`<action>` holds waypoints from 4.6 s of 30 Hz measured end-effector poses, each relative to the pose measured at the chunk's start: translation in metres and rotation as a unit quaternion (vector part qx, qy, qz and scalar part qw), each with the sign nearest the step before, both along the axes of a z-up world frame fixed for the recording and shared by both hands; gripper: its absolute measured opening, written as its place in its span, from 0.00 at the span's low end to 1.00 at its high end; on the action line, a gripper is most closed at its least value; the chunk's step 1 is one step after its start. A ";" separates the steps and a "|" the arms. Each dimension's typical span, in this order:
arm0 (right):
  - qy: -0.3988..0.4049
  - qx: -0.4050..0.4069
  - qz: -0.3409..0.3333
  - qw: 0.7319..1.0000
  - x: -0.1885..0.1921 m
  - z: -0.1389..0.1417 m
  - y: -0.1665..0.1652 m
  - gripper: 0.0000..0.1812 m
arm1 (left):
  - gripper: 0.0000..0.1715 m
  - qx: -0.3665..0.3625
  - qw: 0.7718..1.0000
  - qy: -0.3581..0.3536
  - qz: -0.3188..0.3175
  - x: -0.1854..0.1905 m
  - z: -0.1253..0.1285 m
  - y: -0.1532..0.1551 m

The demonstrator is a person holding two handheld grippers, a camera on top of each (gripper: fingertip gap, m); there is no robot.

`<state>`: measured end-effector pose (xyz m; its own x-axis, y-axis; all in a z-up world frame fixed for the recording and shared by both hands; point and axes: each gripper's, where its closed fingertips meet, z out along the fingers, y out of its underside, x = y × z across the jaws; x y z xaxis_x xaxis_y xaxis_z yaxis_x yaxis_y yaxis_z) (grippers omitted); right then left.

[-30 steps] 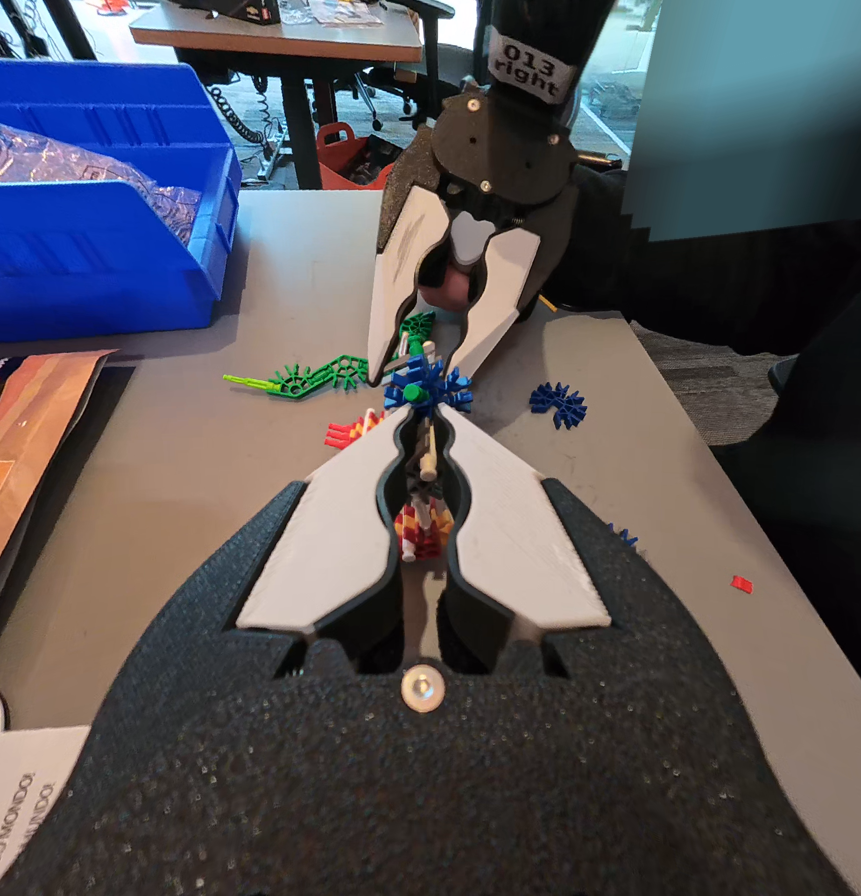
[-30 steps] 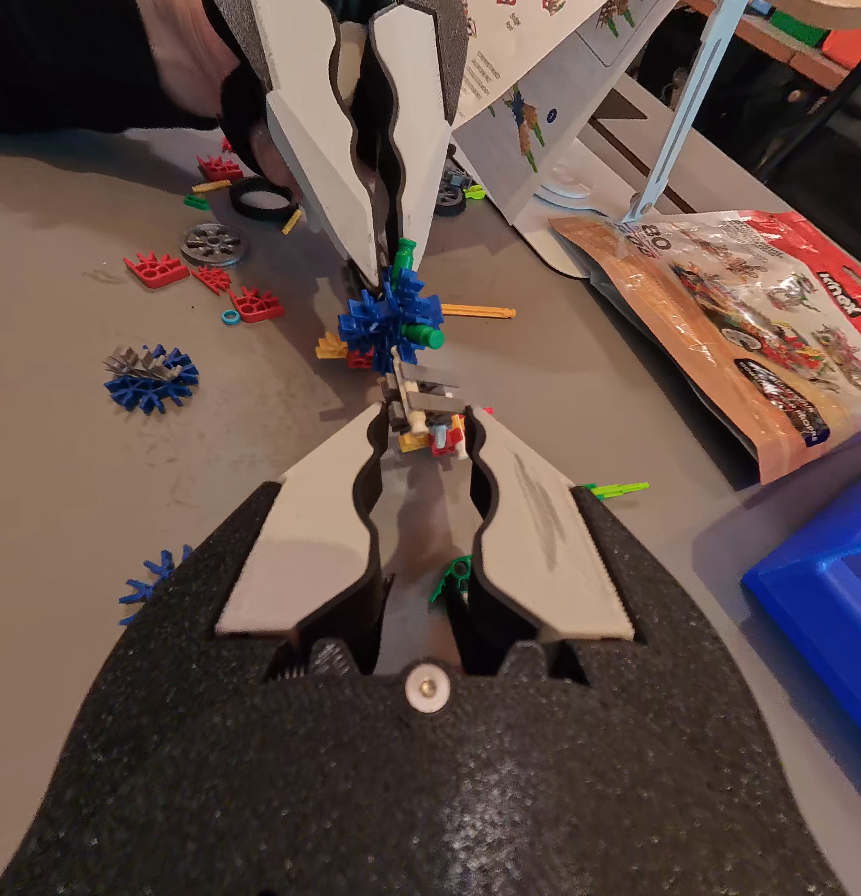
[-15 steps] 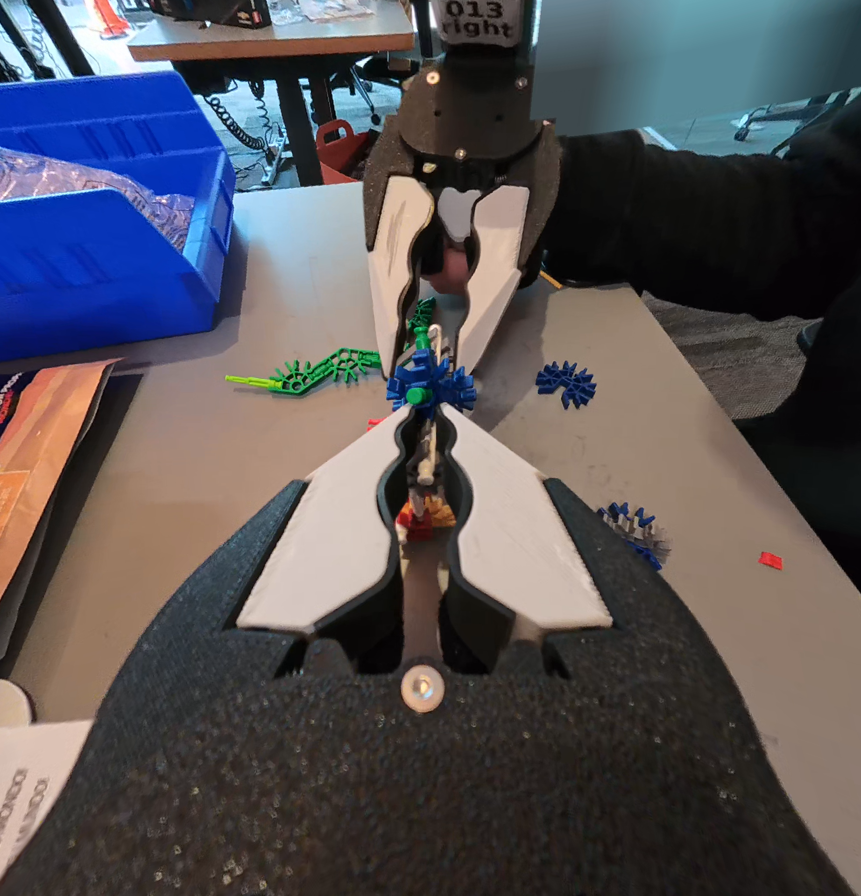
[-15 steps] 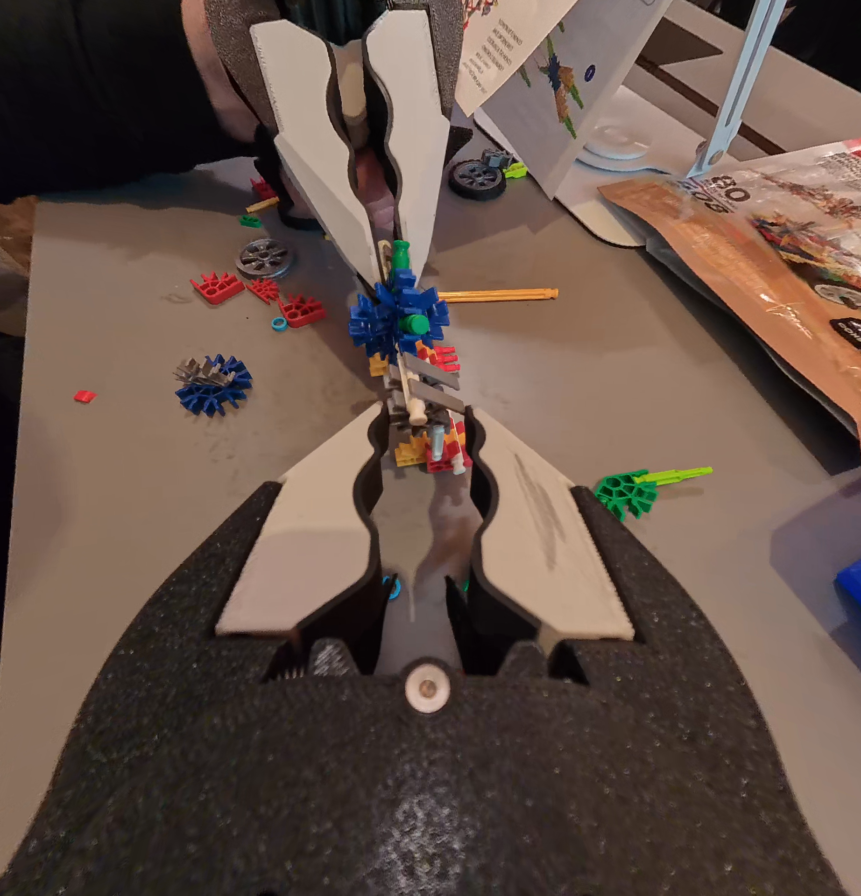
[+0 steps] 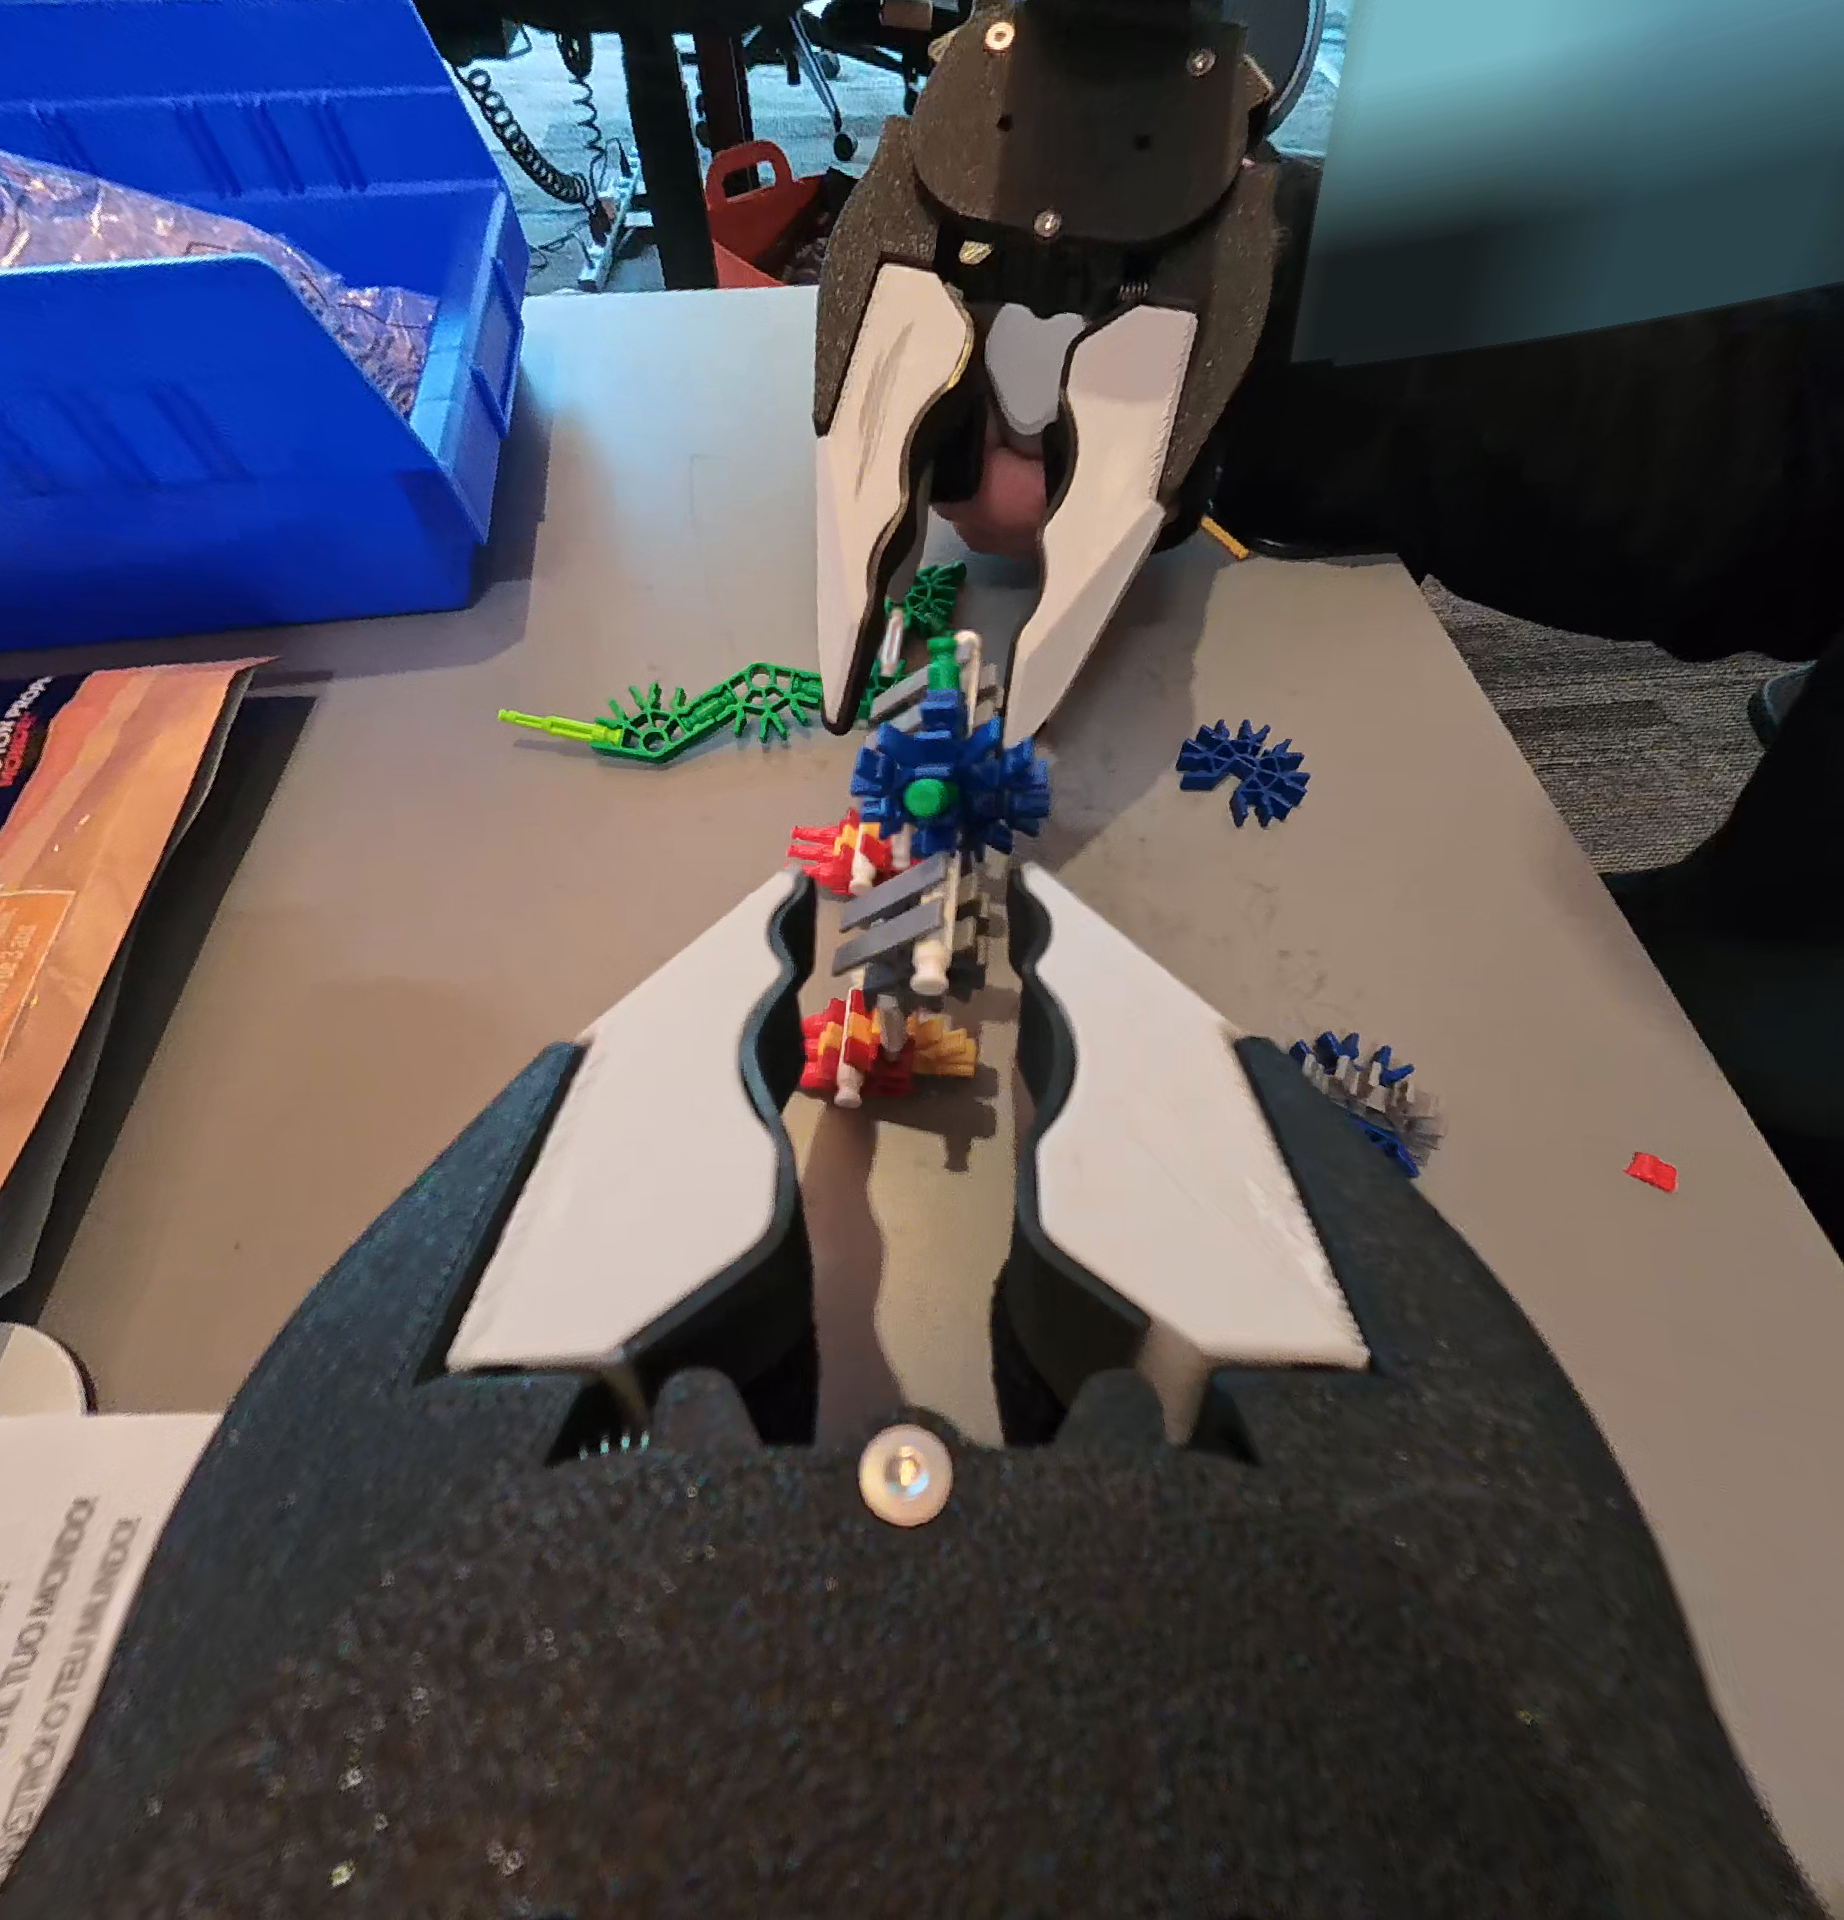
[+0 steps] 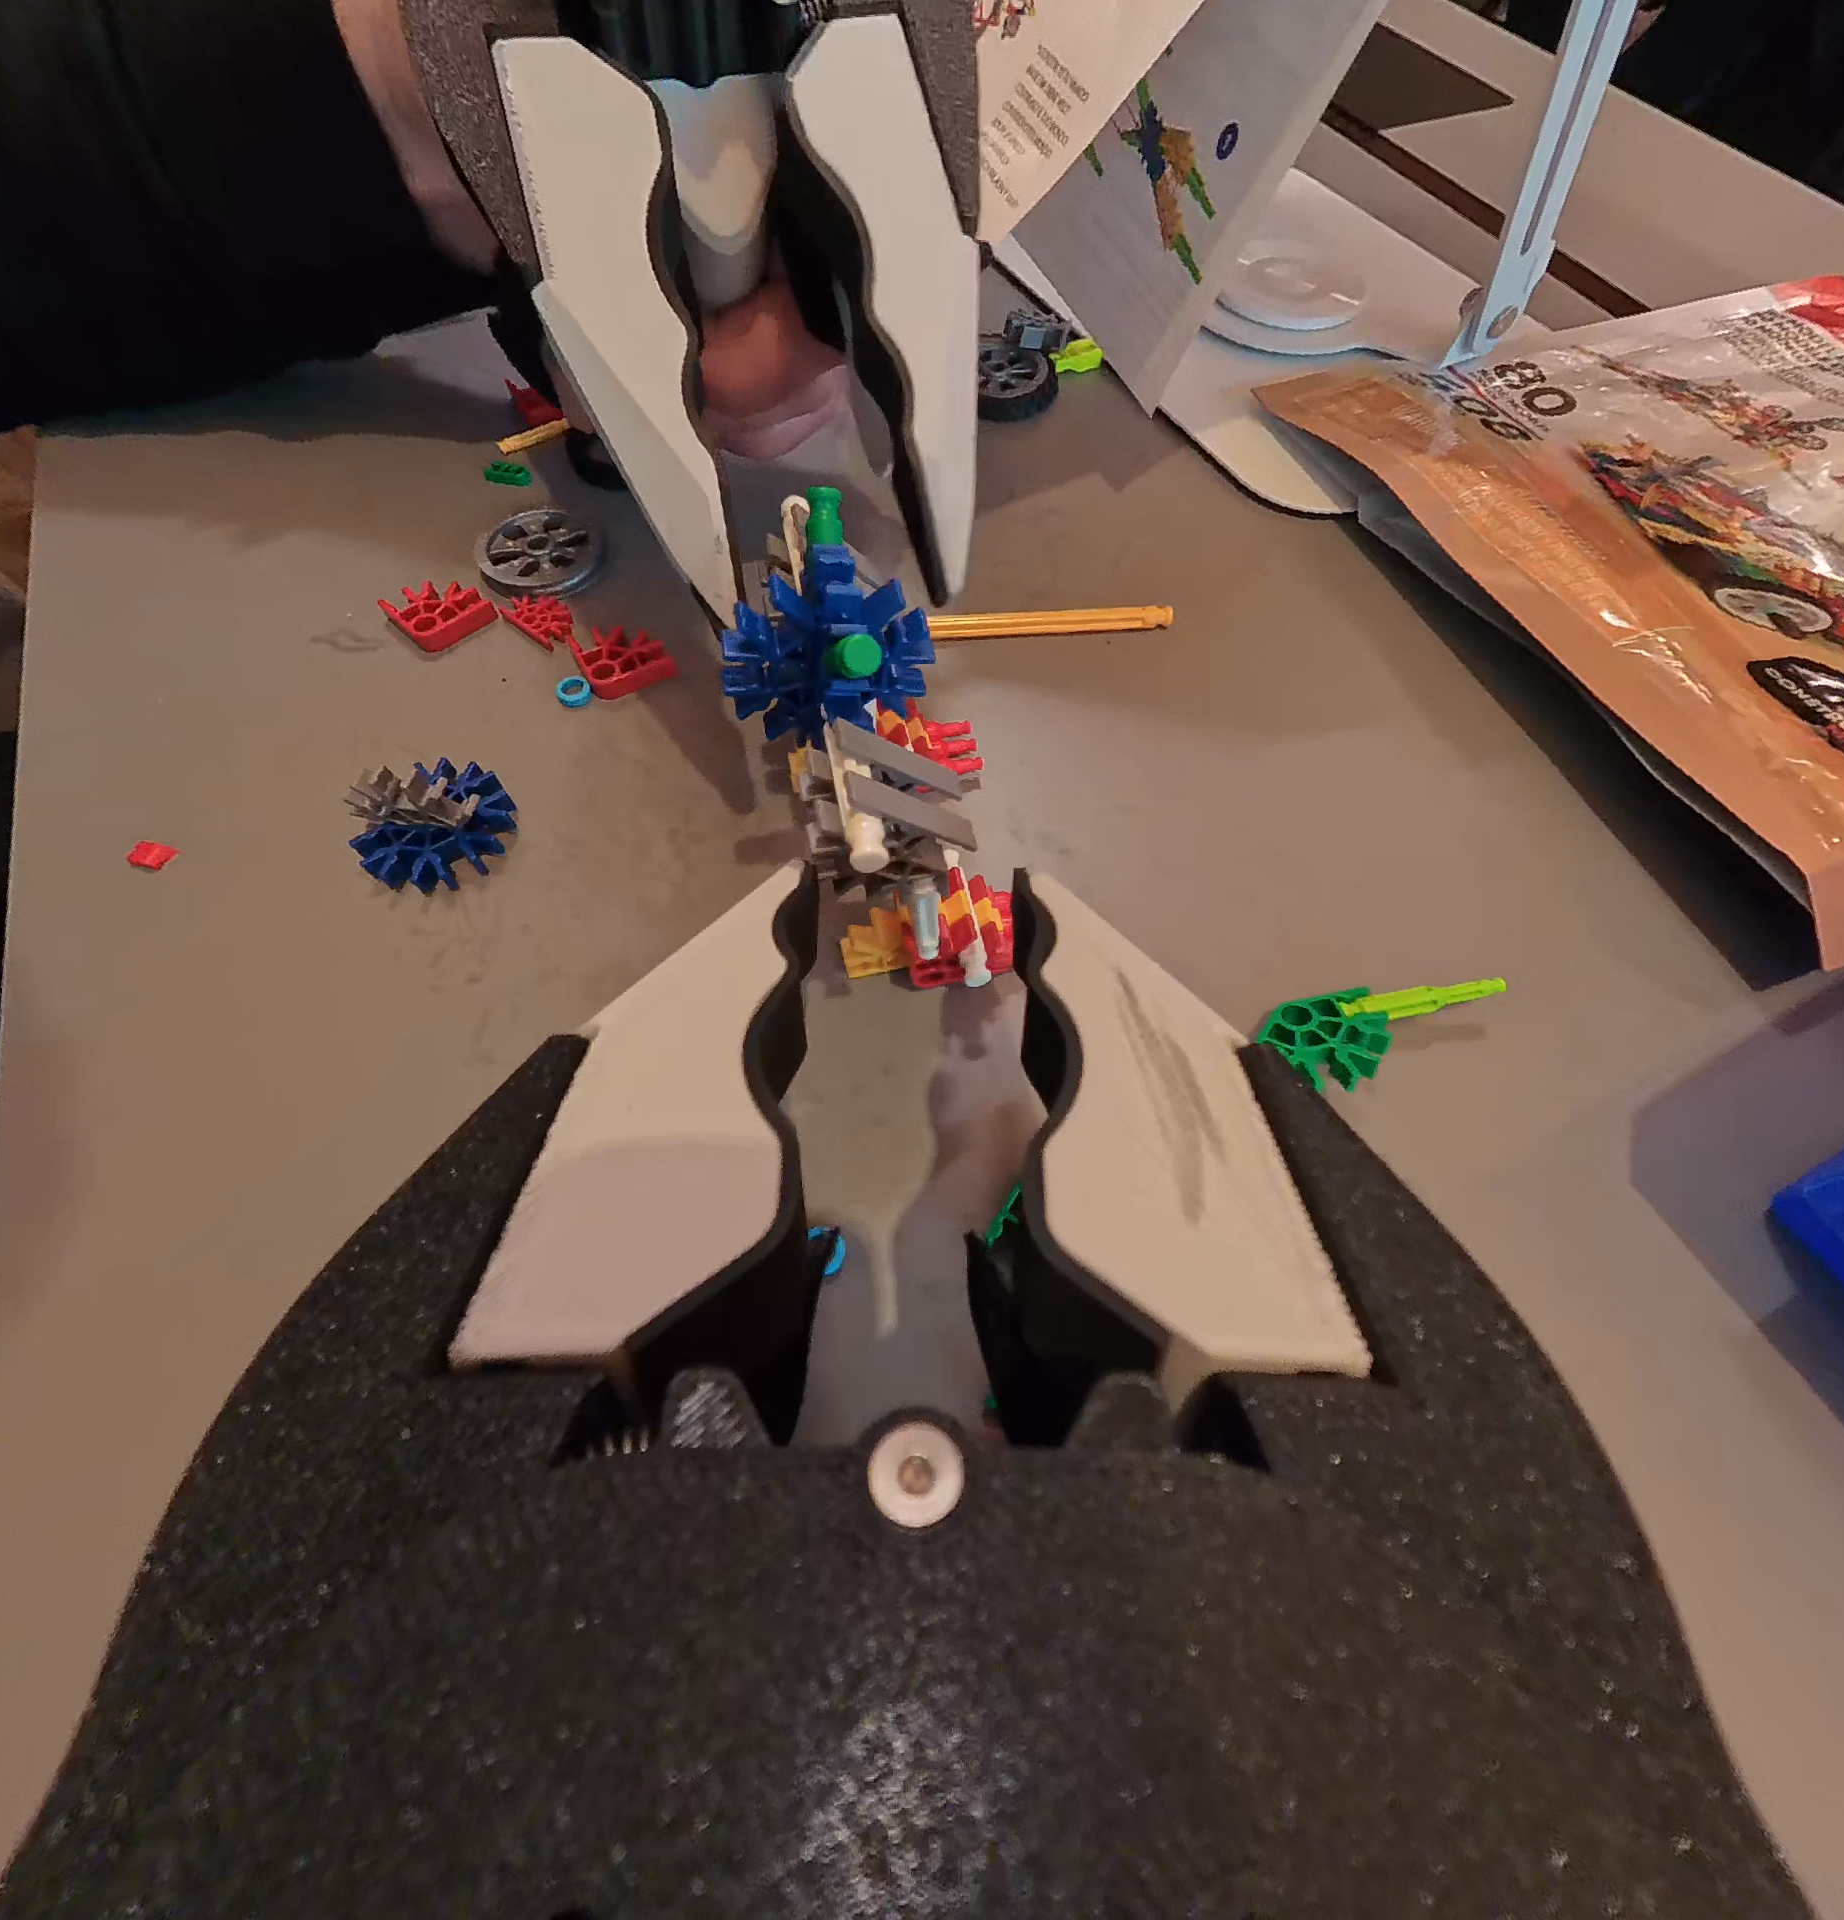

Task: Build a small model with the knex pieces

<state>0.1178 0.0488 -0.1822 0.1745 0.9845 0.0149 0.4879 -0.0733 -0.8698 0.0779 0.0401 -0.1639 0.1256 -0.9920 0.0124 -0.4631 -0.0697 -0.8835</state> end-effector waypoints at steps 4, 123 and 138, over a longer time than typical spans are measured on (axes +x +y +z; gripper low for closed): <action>-0.008 0.002 -0.017 1.000 0.001 -0.004 0.006 0.18 | 0.15 0.016 1.000 0.006 0.004 0.001 -0.002 0.002; 0.153 -0.058 -0.162 0.973 0.033 0.092 -0.042 0.04 | 0.19 0.045 0.998 -0.020 -0.044 0.041 0.088 -0.039; 0.217 -0.104 -0.121 0.963 0.031 0.105 -0.051 0.04 | 0.09 0.014 0.999 -0.025 -0.042 0.042 0.068 -0.031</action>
<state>0.1487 -0.0019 -0.0772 0.3448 0.8879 -0.3046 0.0282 -0.3341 -0.9421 0.1204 0.0096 -0.0961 0.0412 -0.9991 -0.0106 -0.4209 -0.0077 -0.9071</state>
